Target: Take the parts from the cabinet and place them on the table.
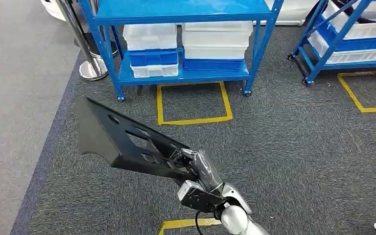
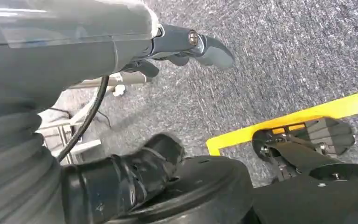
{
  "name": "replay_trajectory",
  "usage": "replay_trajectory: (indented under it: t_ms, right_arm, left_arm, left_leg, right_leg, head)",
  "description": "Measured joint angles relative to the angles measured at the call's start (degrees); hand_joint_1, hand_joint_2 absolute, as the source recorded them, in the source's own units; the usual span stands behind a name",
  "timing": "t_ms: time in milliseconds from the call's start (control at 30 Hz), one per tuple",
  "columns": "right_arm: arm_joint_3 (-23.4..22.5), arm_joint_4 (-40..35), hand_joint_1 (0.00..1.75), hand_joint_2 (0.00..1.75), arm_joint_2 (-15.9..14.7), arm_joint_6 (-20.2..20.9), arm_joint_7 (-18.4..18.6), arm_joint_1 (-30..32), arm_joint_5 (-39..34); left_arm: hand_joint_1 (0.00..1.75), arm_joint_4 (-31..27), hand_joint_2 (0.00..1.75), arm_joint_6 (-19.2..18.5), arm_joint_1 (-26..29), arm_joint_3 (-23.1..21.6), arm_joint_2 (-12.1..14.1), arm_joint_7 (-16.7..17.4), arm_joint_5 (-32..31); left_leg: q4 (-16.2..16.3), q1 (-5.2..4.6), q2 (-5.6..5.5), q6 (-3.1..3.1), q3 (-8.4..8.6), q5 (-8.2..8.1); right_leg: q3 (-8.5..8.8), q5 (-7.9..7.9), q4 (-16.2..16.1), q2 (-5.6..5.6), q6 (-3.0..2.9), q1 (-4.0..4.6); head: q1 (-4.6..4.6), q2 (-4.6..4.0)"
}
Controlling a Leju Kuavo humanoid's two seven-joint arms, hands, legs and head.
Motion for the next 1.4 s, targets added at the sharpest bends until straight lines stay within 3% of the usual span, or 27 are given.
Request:
replay_trajectory:
  t_ms: [33,100,167,233,300,333,367,400,433,533,567,600,633,700,733,767,833,867,900,933,1067,1133,1167,1233,1300,1367,1400]
  right_arm:
    - [0.0,-0.04,1.59,1.75,0.0,0.0,0.0,0.01,-0.11]
    - [0.0,-0.2,1.59,1.75,0.02,0.09,-0.15,0.02,-0.5]
    - [0.0,-0.48,1.59,1.75,0.02,0.15,-0.37,0.1,-1.01]
    - [0.0,-0.48,1.59,1.75,0.02,0.24,-0.79,0.35,-1.6]
    - [0.0,-0.59,1.59,1.75,0.02,0.52,-1.14,0.6,-2.14]
    - [0.0,-0.72,1.59,1.75,0.02,0.59,-1.29,0.63,-2.47]
    - [0.0,-1.0,1.59,1.75,0.04,0.7,-1.55,0.65,-2.88]
    - [0.0,-1.23,1.59,1.75,0.04,0.81,-1.82,0.63,-3.32]
    - [0.0,-1.57,1.59,1.75,0.19,0.87,-2.05,0.58,-3.82]
    - [0.0,-2.32,1.59,1.75,0.37,1.07,-2.4,0.97,-4.52]
    - [-0.02,-2.54,1.59,1.75,0.35,1.11,-2.56,1.05,-4.66]
    - [-0.07,-2.91,1.59,1.75,0.37,1.2,-2.8,1.04,-5.09]
    - [-0.07,-3.08,1.59,1.75,0.48,1.22,-2.95,1.04,-5.29]
    - [-0.07,-3.41,1.59,1.75,0.72,1.46,-3.43,1.15,-6.08]
    - [-0.07,-3.43,1.59,1.75,0.88,1.68,-3.67,1.28,-6.58]
    - [-0.07,-3.45,1.59,1.75,1.07,1.73,-3.85,1.53,-7.08]
    - [-0.07,-3.82,1.59,1.75,1.66,1.9,-4.02,1.88,-7.43]
    - [-0.07,-4.02,1.59,1.75,2.08,1.95,-4.15,1.87,-7.47]
    - [-0.07,-4.31,1.59,1.75,2.43,1.97,-4.22,1.82,-7.54]
    - [-0.07,-4.44,1.59,1.75,2.8,2.03,-4.28,1.73,-7.61]
    - [-0.04,-4.85,1.59,1.75,3.71,2.62,-5.07,1.79,-8.28]
    - [0.13,-4.87,1.59,1.75,4.46,2.71,-5.18,1.67,-8.41]
    - [0.26,-4.87,1.59,1.75,4.85,2.71,-5.2,1.59,-8.46]
    - [0.5,-4.85,1.59,1.75,5.25,2.71,-5.2,1.61,-8.48]
    - [0.72,-4.83,1.59,1.75,5.27,2.62,-5.29,1.66,-8.35]
    - [0.89,-4.83,1.59,1.75,5.62,2.27,-5.7,1.6,-8.13]
    - [1.07,-4.83,1.59,1.75,5.77,2.16,-5.83,1.52,-8.11]
  left_arm:
    - [0.0,0.0,1.75,0.0,-0.02,0.07,0.0,0.02,-0.2]
    - [0.0,0.0,1.75,0.0,-0.05,0.11,0.07,0.02,-0.35]
    - [0.0,0.0,1.75,-0.02,-0.04,0.15,0.07,0.02,-0.46]
    - [0.0,0.0,1.75,-0.04,-0.01,0.2,0.07,0.09,-0.5]
    - [0.0,0.0,1.75,-0.07,0.01,0.3,0.09,0.13,-0.52]
    - [0.0,0.0,1.75,-0.07,0.06,0.35,0.13,0.17,-0.59]
    - [0.0,0.0,1.75,-0.09,0.12,0.39,0.15,0.18,-0.8]
    - [0.0,0.0,1.75,-0.13,0.27,0.44,0.15,0.17,-0.87]
    - [0.0,0.0,1.75,-0.13,0.32,0.5,0.15,0.2,-0.9]
    - [0.0,0.0,1.75,-0.15,0.13,0.57,0.17,0.2,-1.05]
    - [0.0,0.0,1.75,-0.18,0.11,0.57,0.13,0.2,-1.11]
    - [0.0,0.0,1.75,-0.2,0.14,0.57,0.13,0.24,-1.2]
    - [0.0,0.0,1.75,-0.2,0.2,0.59,0.13,0.24,-1.29]
    - [0.0,0.0,1.75,-0.2,0.3,0.63,0.18,0.35,-1.46]
    - [0.0,0.0,1.75,-0.13,0.3,0.66,0.22,0.37,-1.51]
    - [0.0,0.0,1.75,-0.11,0.3,0.68,0.22,0.44,-1.55]
    - [0.0,0.0,1.75,-0.11,0.28,0.7,0.22,0.59,-1.73]
    - [0.0,0.0,1.75,-0.11,0.25,0.7,0.22,0.59,-1.75]
    - [0.0,0.0,1.75,-0.11,0.22,0.7,0.22,0.59,-1.9]
    - [0.0,0.0,1.75,-0.13,0.29,0.72,0.2,0.61,-1.94]
    - [0.0,0.0,1.75,-0.15,-0.02,0.74,0.22,0.72,-2.58]
    - [0.0,0.0,1.75,-0.15,0.07,0.76,0.28,0.74,-2.66]
    - [0.0,0.0,1.75,-0.15,0.16,0.79,0.28,0.74,-2.73]
    - [0.0,0.0,1.75,-0.15,0.23,0.81,0.28,0.79,-2.75]
    - [0.0,0.0,1.75,-0.15,0.27,0.81,0.3,0.83,-2.97]
    - [0.0,0.0,1.75,-0.13,0.34,0.81,0.31,0.94,-3.34]
    - [0.0,0.0,1.75,-0.15,0.35,0.81,0.31,0.96,-3.45]
  left_leg:
    - [0.01,-0.12,0.45,-0.26,0.04,-0.04]
    - [2.59,0.08,-1.37,-1.05,-1.07,-2.74]
    - [10.56,0.26,-1.89,-1.37,-4.42,-7.25]
    - [17.36,0.45,-1.89,-1.57,-7.22,-9.28]
    - [13.7,0.72,-1.95,-1.67,-5.2,-5.9]
    - [9.11,0.85,-2.22,-1.65,-2.86,-3.32]
    - [3.78,1.07,-3.5,-1.58,-0.27,-0.8]
    - [1.44,1.24,-6.08,-1.48,0.75,-1.36]
    - [0.05,1.18,-6.2,-1.39,0.93,-1.3]
    - [0.43,0.89,-4.89,-0.6,0.58,-0.79]
    - [-0.22,1.48,-4.23,-0.11,0.65,-0.24]
    - [-0.44,1.39,-3.45,0.28,0.58,0.03]
    - [-0.45,1.34,-2.89,0.56,0.43,0.17]
    - [-0.42,1.12,-1.54,0.73,-0.02,0.28]
    - [-0.39,1.07,-0.9,0.79,-0.2,0.34]
    - [-0.37,1.07,-0.25,0.78,-0.29,0.34]
    - [-0.32,1.07,0.97,0.74,-0.24,0.33]
    - [-0.29,1.07,1.47,0.61,-0.15,0.25]
    - [-0.28,1.0,1.86,0.45,-0.07,0.17]
    - [0.02,0.52,2.26,0.06,-0.24,-0.01]
    - [-0.18,0.46,4.12,-1.2,-0.13,-0.18]
    - [3.69,0.9,-0.16,-1.49,-1.68,-3.31]
    - [8.17,0.94,-1.33,-1.6,-3.65,-5.62]
    - [16.31,0.99,-1.96,-1.82,-7.45,-8.58]
    - [15.68,1.06,-2.01,-1.85,-7.31,-6.4]
    - [6.43,1.33,-2.8,-1.84,-3.18,-0.87]
    - [2.19,1.67,-4.92,-1.91,-1.57,0.47]
  right_leg:
    - [-0.08,0.39,-0.46,0.5,-0.46,-0.4]
    - [-0.16,1.08,-0.97,1.11,-1.04,-0.8]
    - [-0.62,1.35,-0.94,1.74,-1.37,-0.81]
    - [-1.01,1.63,-0.84,2.64,-1.3,-0.78]
    - [-1.2,1.79,-0.6,3.7,-1.11,-0.88]
    - [-1.25,1.85,-0.4,4.32,-1.0,-0.95]
    - [-1.36,1.85,-0.09,4.85,-0.89,-1.02]
    - [-1.75,1.95,0.07,5.19,-0.63,-1.01]
    - [-2.37,2.17,0.57,5.88,-0.15,-0.74]
    - [-2.9,3.25,-0.05,7.26,1.13,-1.03]
    - [-3.19,3.08,0.19,6.99,1.32,-0.77]
    - [-3.8,1.52,1.56,4.52,1.57,-0.7]
    - [-5.14,-0.69,4.6,3.55,1.82,-0.73]
    - [-8.96,-5.11,13.5,2.85,2.24,-1.09]
    - [-10.14,-6.08,16.58,2.73,2.38,-1.24]
    - [-10.04,-5.66,17.04,2.62,2.48,-1.35]
    - [-5.63,-2.0,10.32,2.01,2.35,-1.45]
    - [-2.36,0.15,4.8,0.82,2.09,-1.39]
    - [-0.14,0.67,0.79,-1.52,1.76,-1.16]
    - [0.3,0.19,-0.65,-2.21,1.56,-0.26]
    - [-0.07,0.89,-1.16,0.15,0.17,-0.68]
    - [-0.11,1.25,-1.47,0.92,-0.63,-0.96]
    - [-0.23,1.3,-1.41,1.51,-0.74,-0.97]
    - [-0.38,1.35,-1.31,2.83,-0.86,-0.86]
    - [-0.39,1.36,-1.02,4.24,-0.86,-0.88]
    - [-0.41,1.23,-0.52,5.75,-0.67,-1.02]
    - [-0.6,1.07,-0.09,6.32,-0.42,-1.09]
  head:
    - [0.02,0.0]
    - [-0.04,0.0]
    - [-0.04,0.0]
    - [-0.04,0.0]
    - [-0.04,0.0]
    - [-0.04,0.0]
    - [-0.02,0.0]
    - [-0.02,0.0]
    - [0.0,0.0]
    - [-0.02,0.0]
    - [-0.02,0.0]
    - [0.09,0.0]
    - [0.04,0.0]
    - [0.04,0.0]
    - [0.11,0.0]
    - [0.07,0.0]
    - [0.09,0.0]
    - [0.07,0.0]
    - [0.09,0.0]
    - [0.09,0.0]
    - [0.02,0.0]
    - [0.0,0.0]
    - [0.0,0.0]
    - [0.0,0.0]
    - [0.0,0.0]
    - [0.0,0.0]
    - [0.0,0.0]
